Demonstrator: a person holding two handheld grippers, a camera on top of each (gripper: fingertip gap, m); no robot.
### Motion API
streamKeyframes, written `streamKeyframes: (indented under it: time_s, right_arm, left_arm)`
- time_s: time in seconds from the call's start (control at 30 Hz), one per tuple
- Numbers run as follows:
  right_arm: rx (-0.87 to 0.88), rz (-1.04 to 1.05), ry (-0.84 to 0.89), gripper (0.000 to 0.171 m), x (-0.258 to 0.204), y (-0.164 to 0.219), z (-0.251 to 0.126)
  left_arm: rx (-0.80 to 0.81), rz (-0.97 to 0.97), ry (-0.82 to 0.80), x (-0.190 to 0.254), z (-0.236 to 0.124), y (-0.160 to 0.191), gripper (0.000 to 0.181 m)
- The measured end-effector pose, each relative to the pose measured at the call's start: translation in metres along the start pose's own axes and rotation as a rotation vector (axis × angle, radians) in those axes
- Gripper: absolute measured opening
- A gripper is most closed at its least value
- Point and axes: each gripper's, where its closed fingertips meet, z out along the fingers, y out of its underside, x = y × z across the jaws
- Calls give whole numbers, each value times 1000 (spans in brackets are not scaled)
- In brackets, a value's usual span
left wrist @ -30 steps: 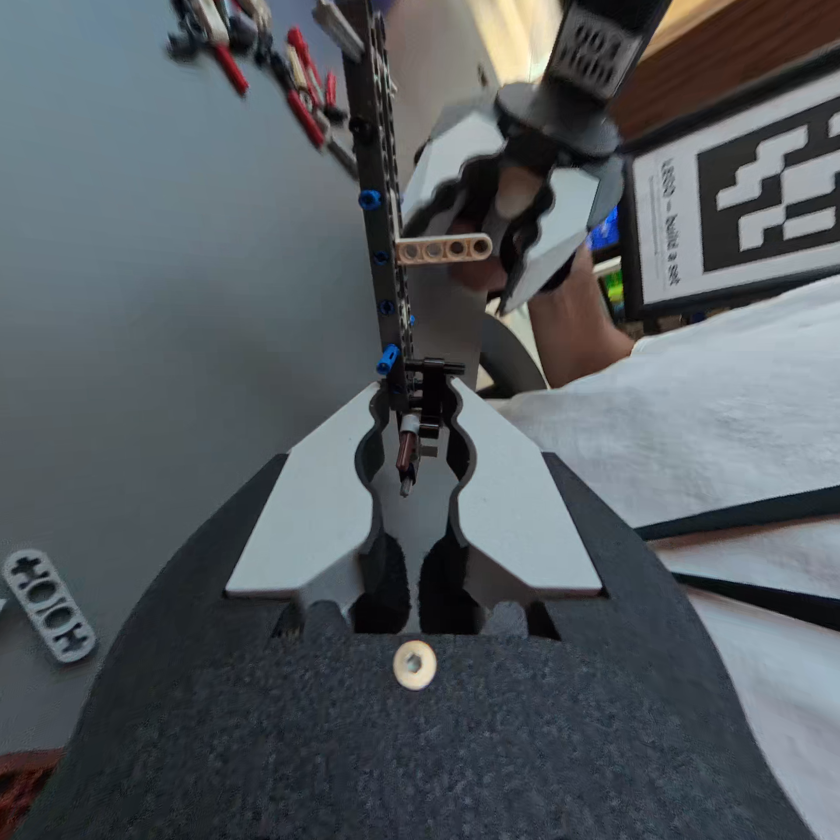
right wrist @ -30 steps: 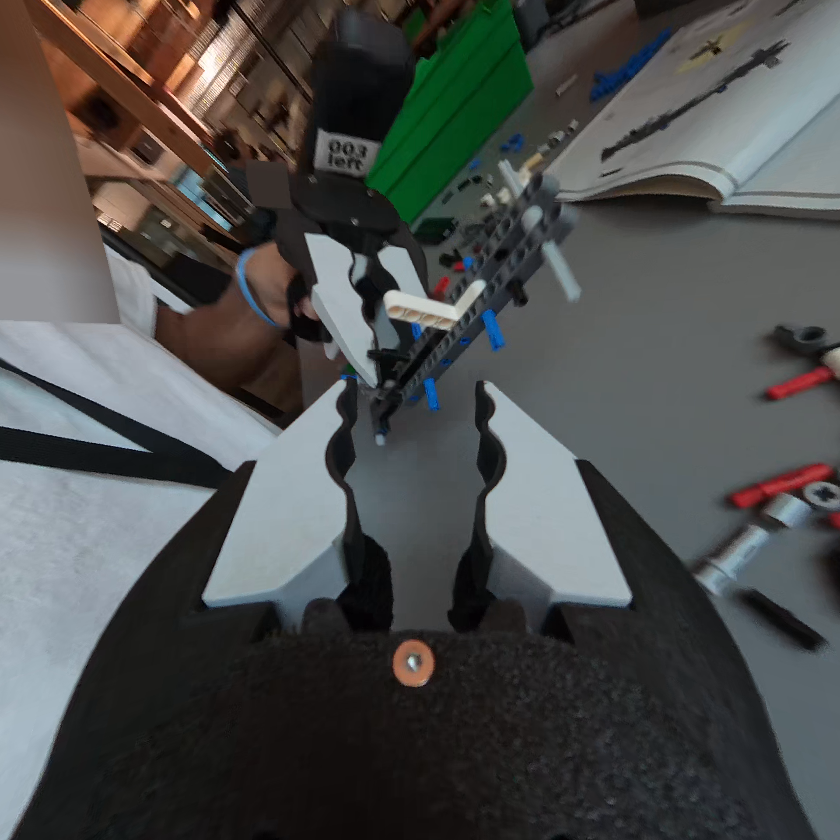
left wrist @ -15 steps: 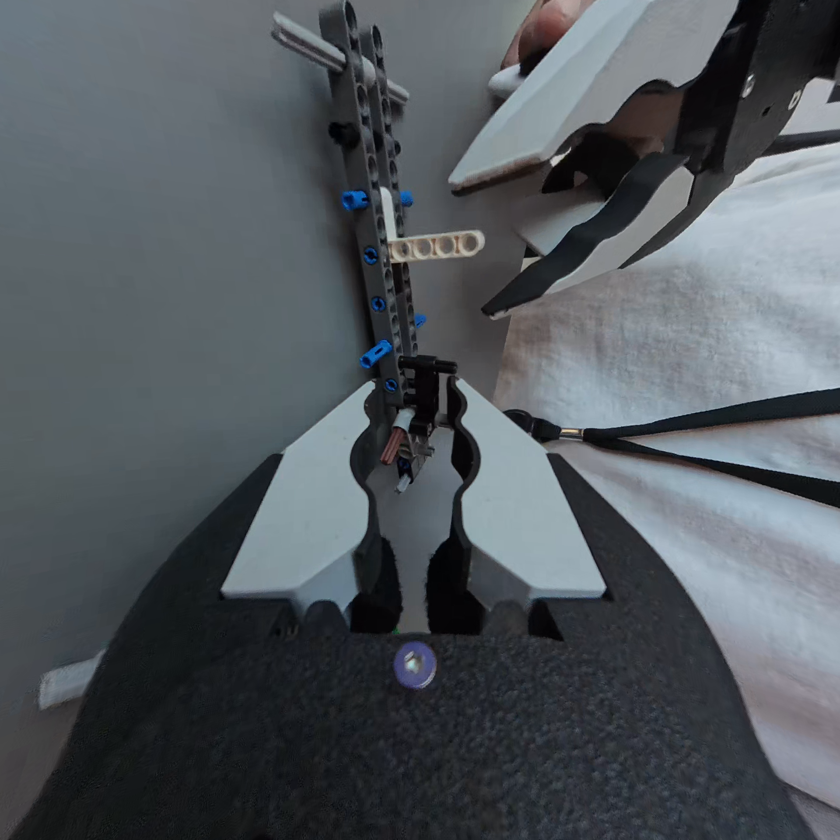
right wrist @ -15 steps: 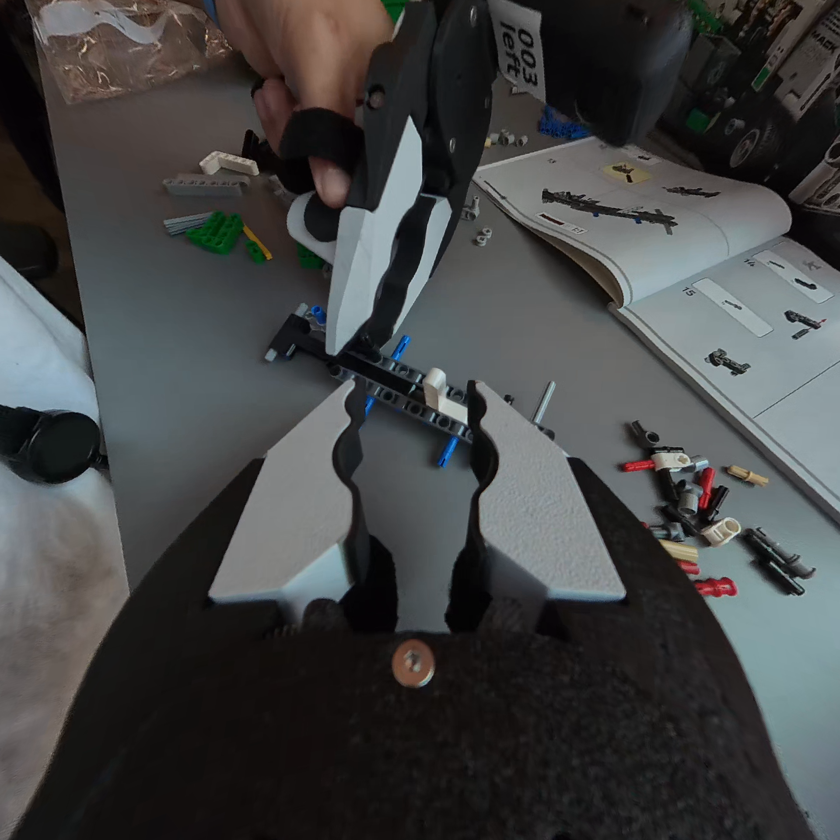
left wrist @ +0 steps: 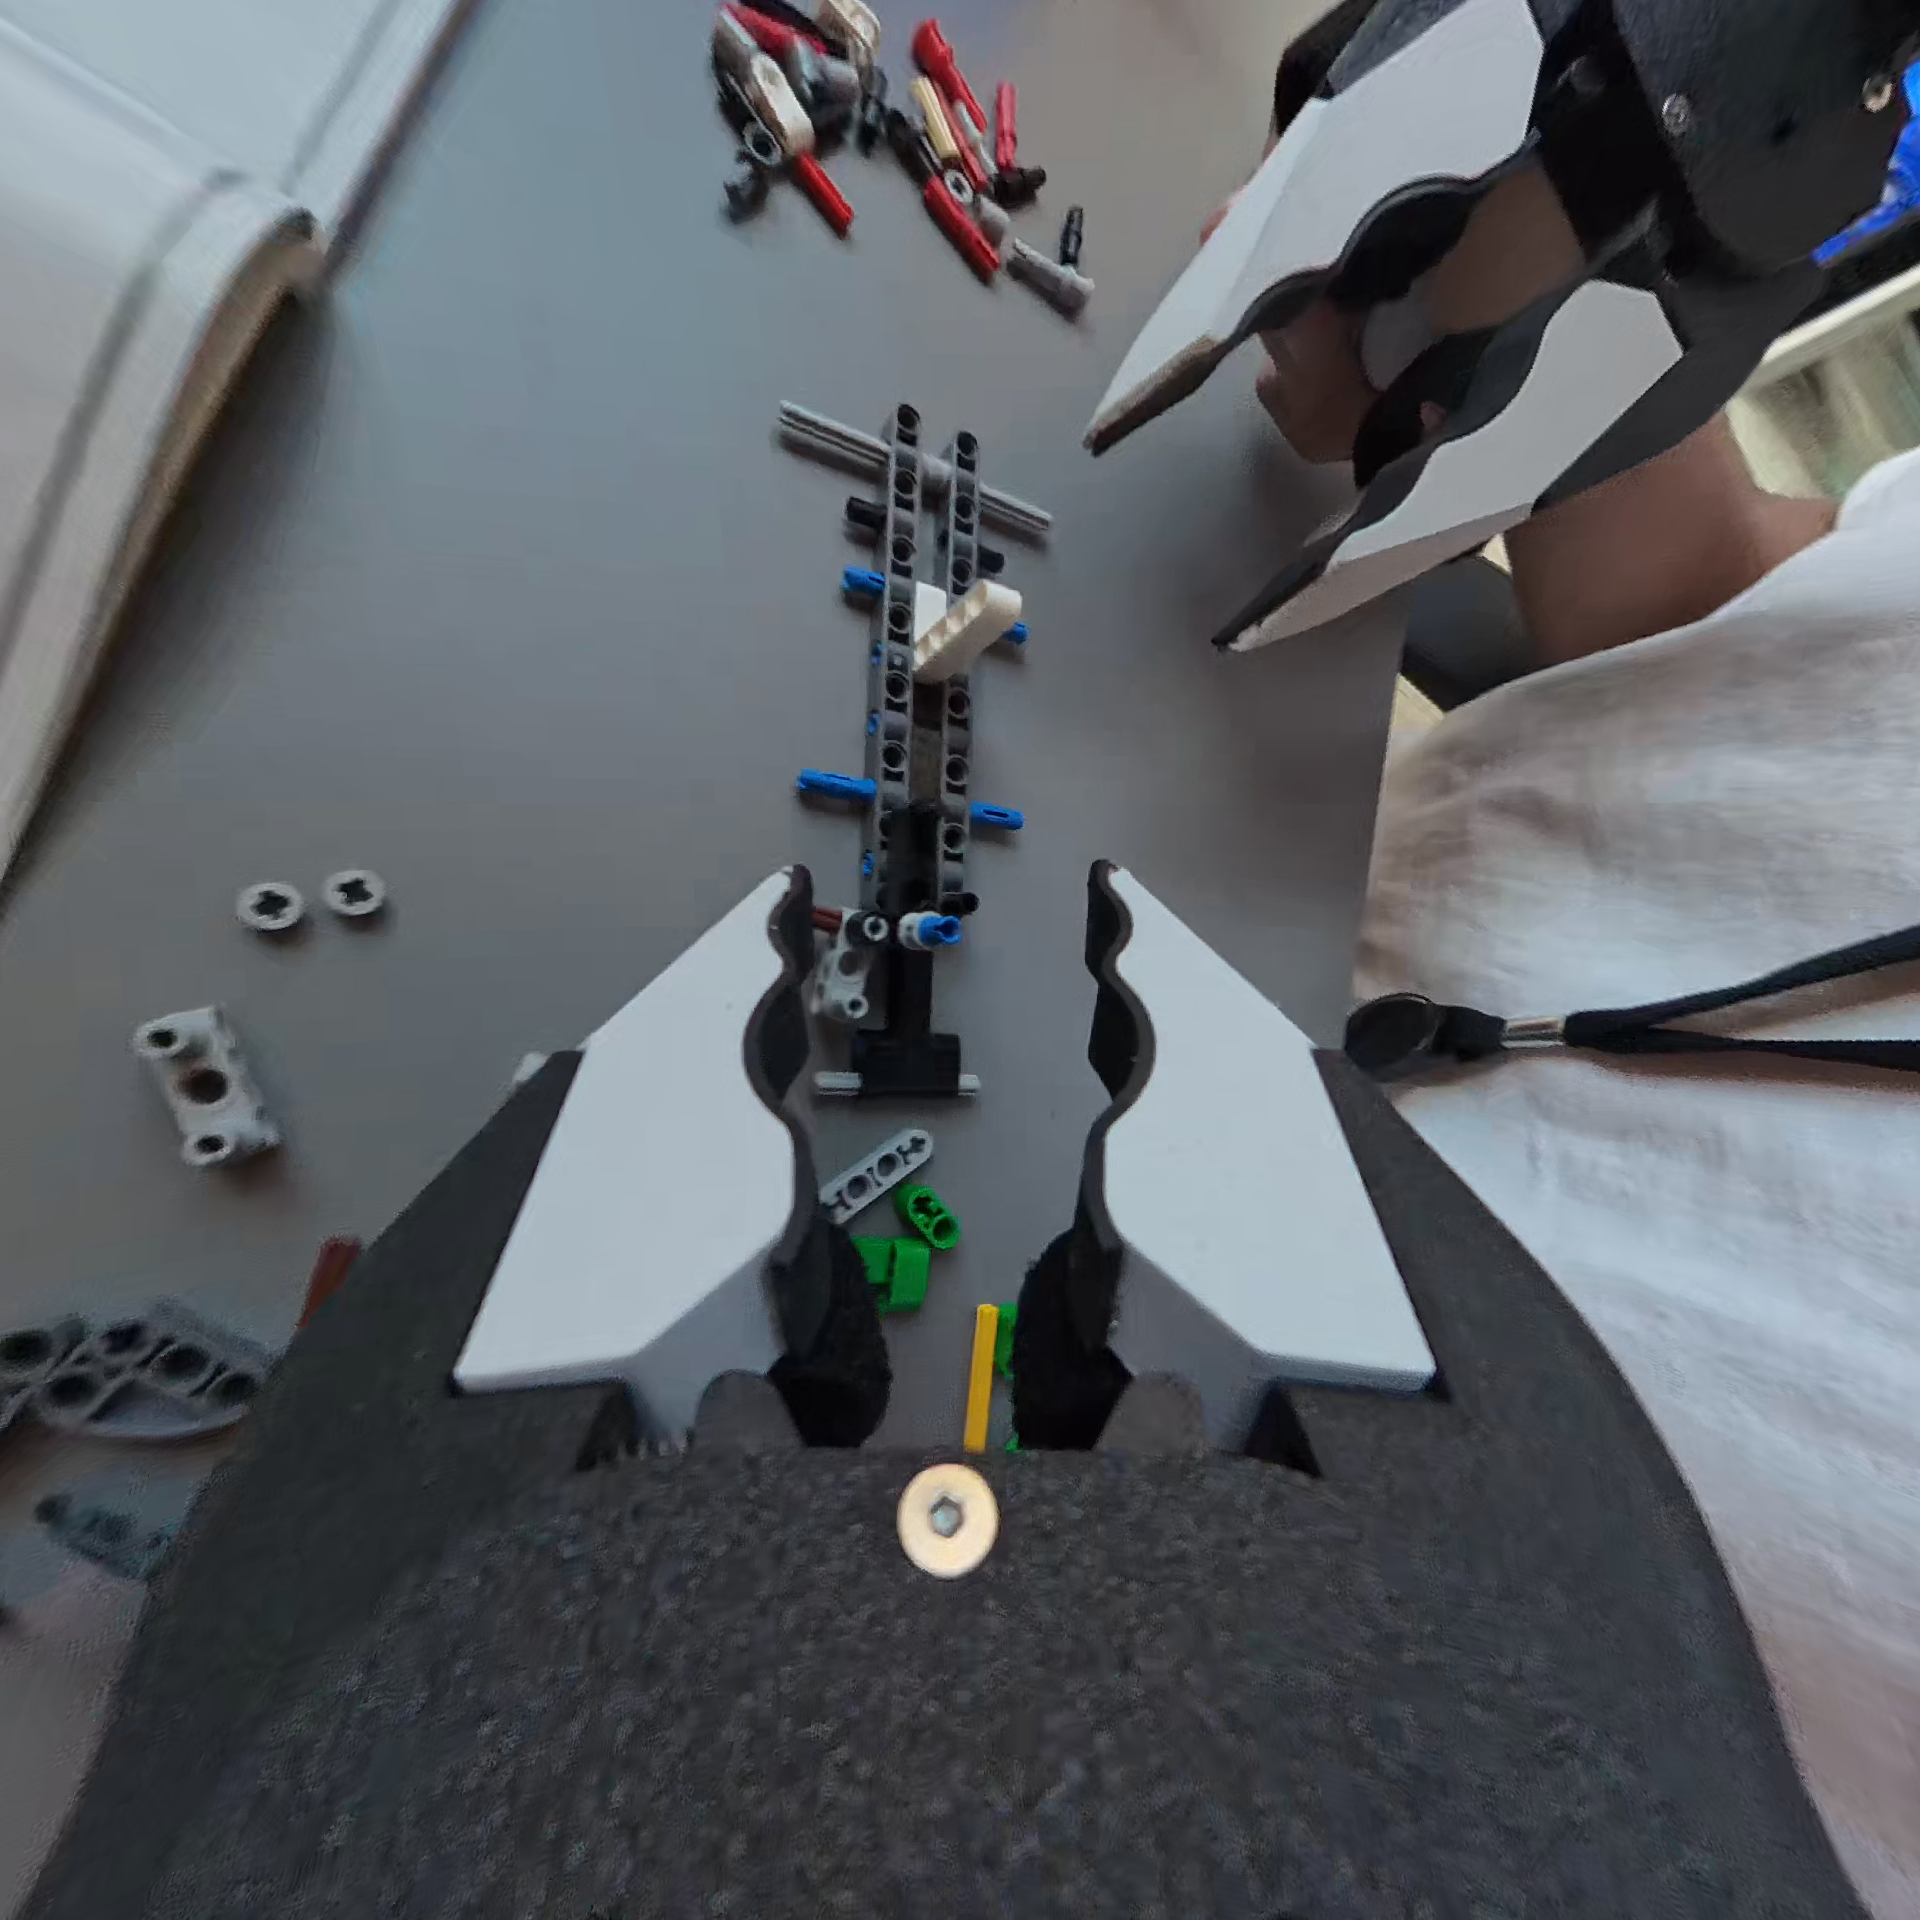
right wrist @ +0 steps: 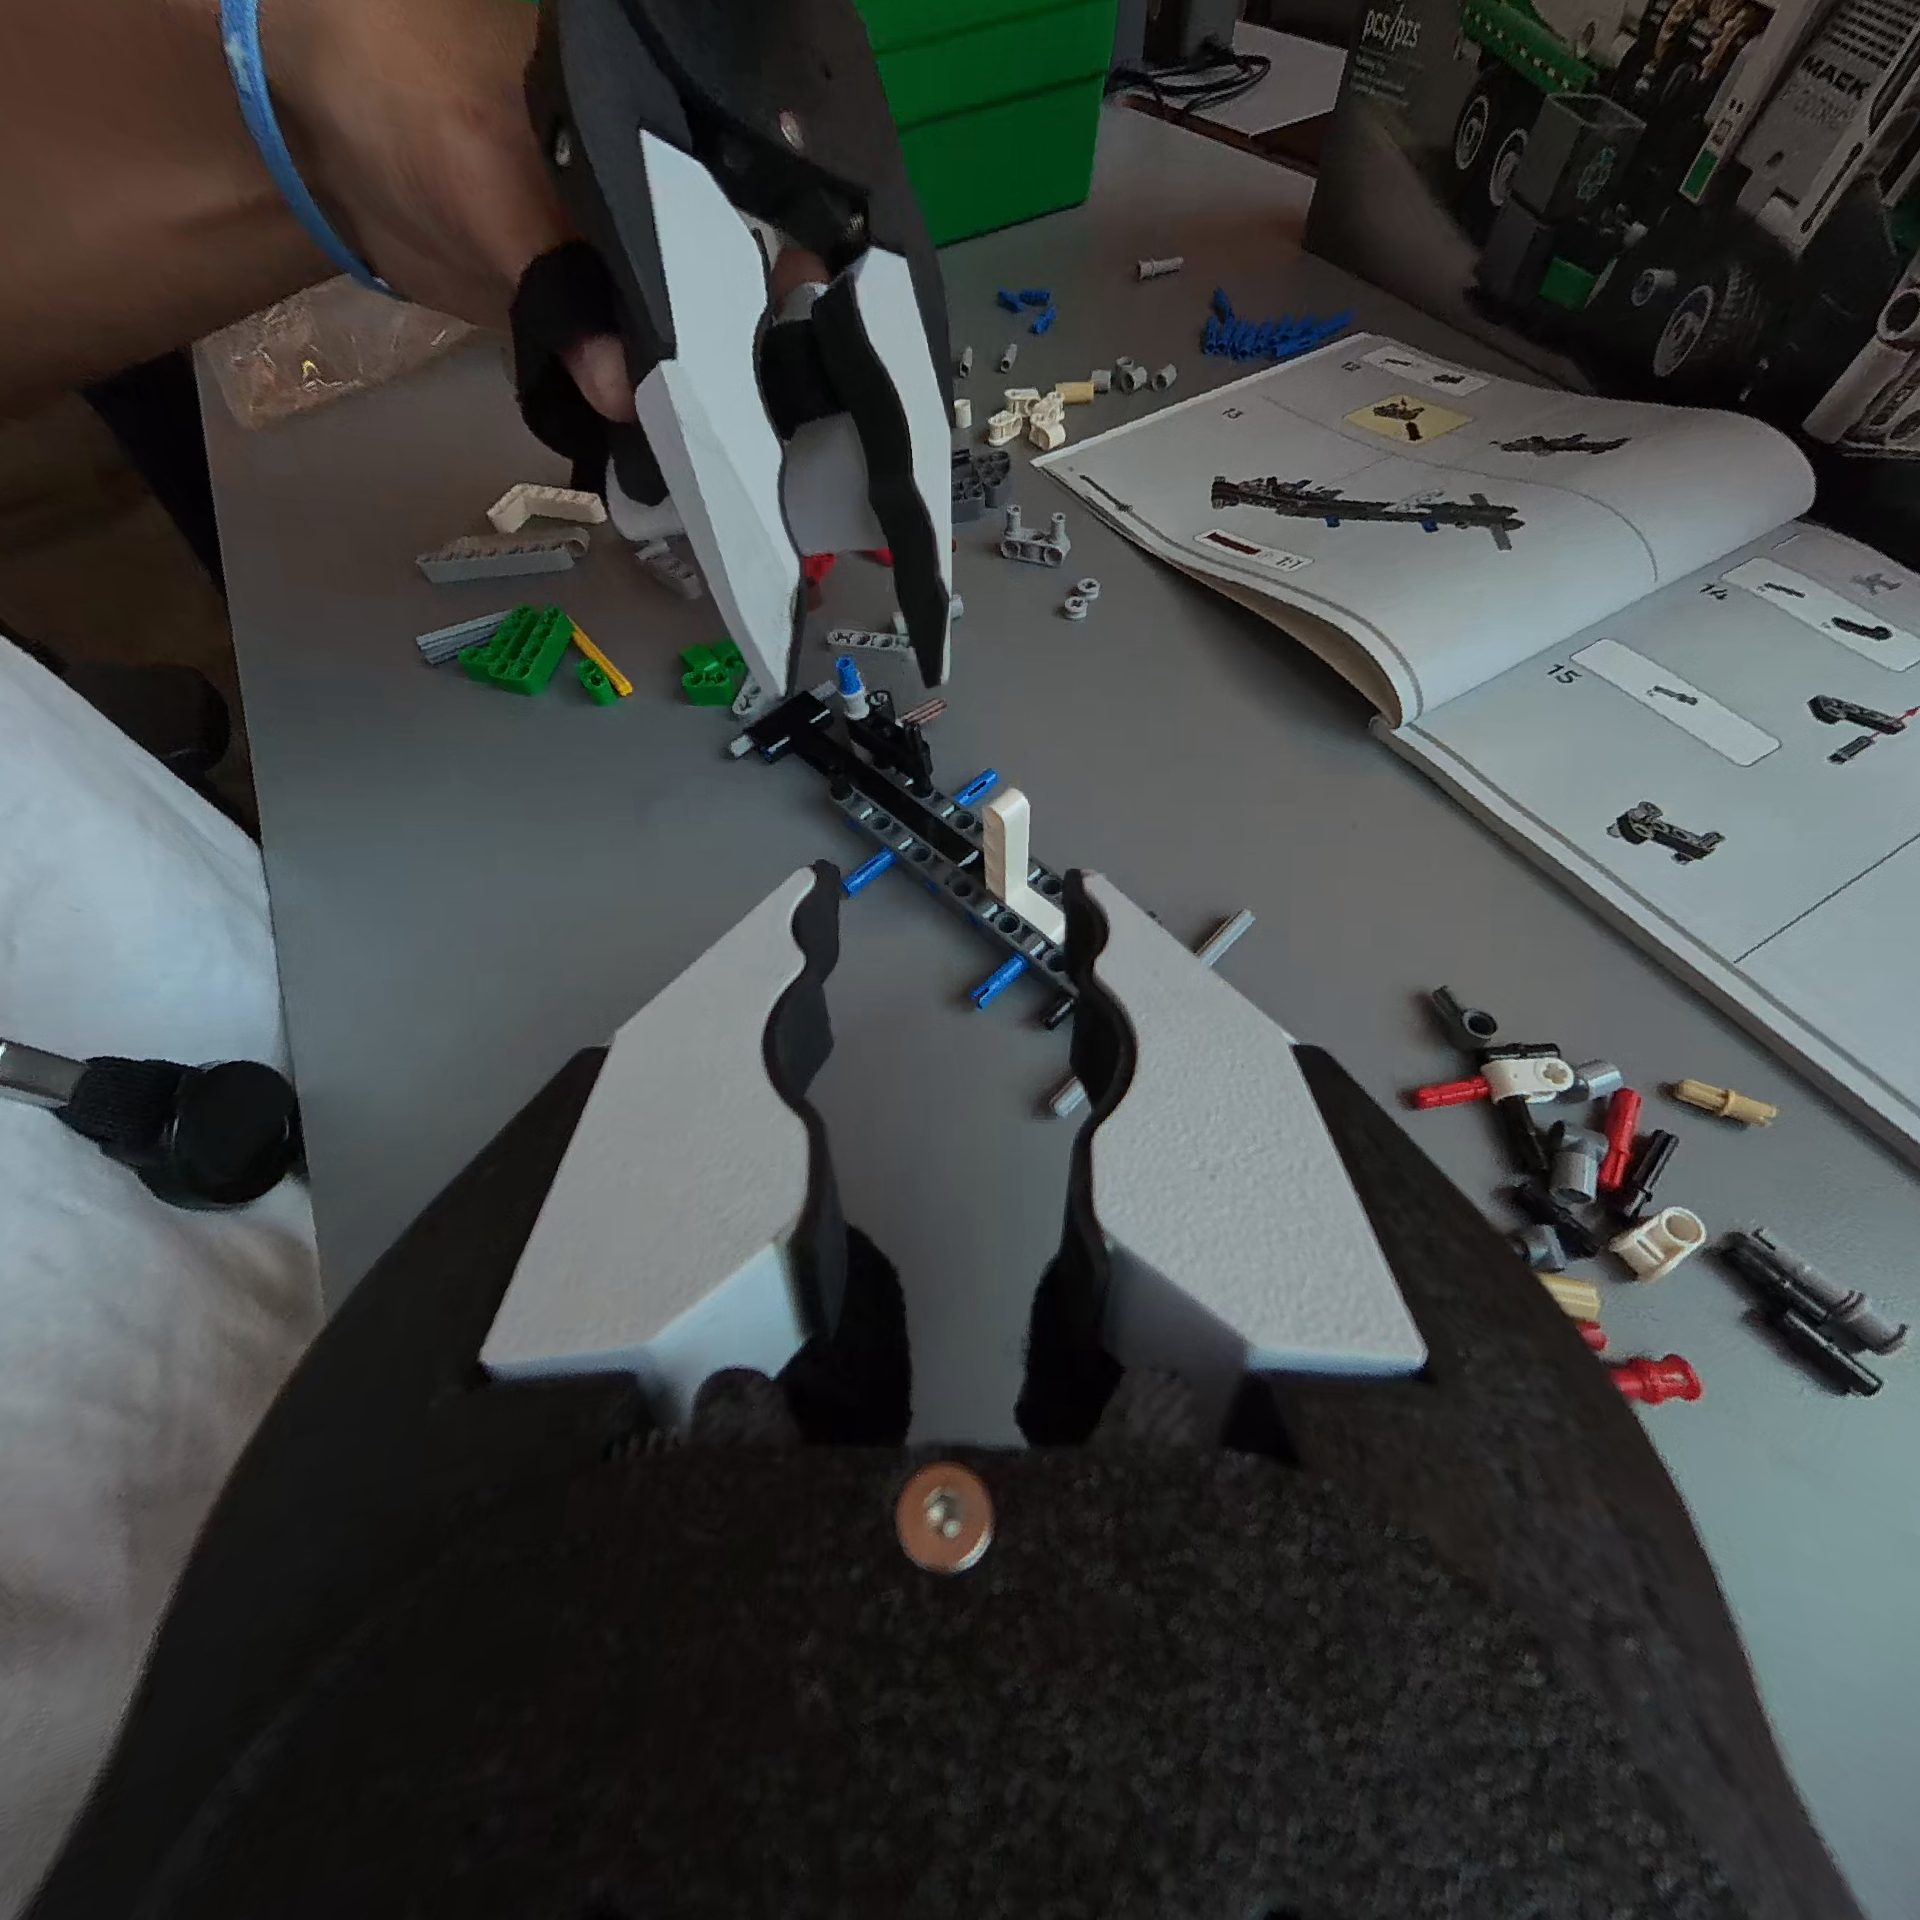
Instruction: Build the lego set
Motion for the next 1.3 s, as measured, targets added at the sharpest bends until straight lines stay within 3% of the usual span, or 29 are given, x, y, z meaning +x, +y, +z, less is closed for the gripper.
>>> streamKeyframes:
  time_s: [0.17, 0.43, 0.63, 0.87, 1.3]
  right_arm:
    - [-6, -8, 56, 40, 9, 0, 9]
    - [135, -94, 76, 21, -3, -14, -2]
    - [164, -11, 44, 24, 7, -17, -7]
    - [60, -64, 108, 24, 14, -4, 1]
    - [19, -68, 90, 23, 12, 1, 6]
  left_arm:
    - [271, 71, -314, -7, -34, -4, 43]
    - [698, 16, -516, 34, -26, 2, 26]
    - [650, 1, -548, 29, -18, 9, 26]
    - [551, -27, -558, 20, -2, 14, 27]
    - [546, -122, -503, 12, -1, 17, 26]
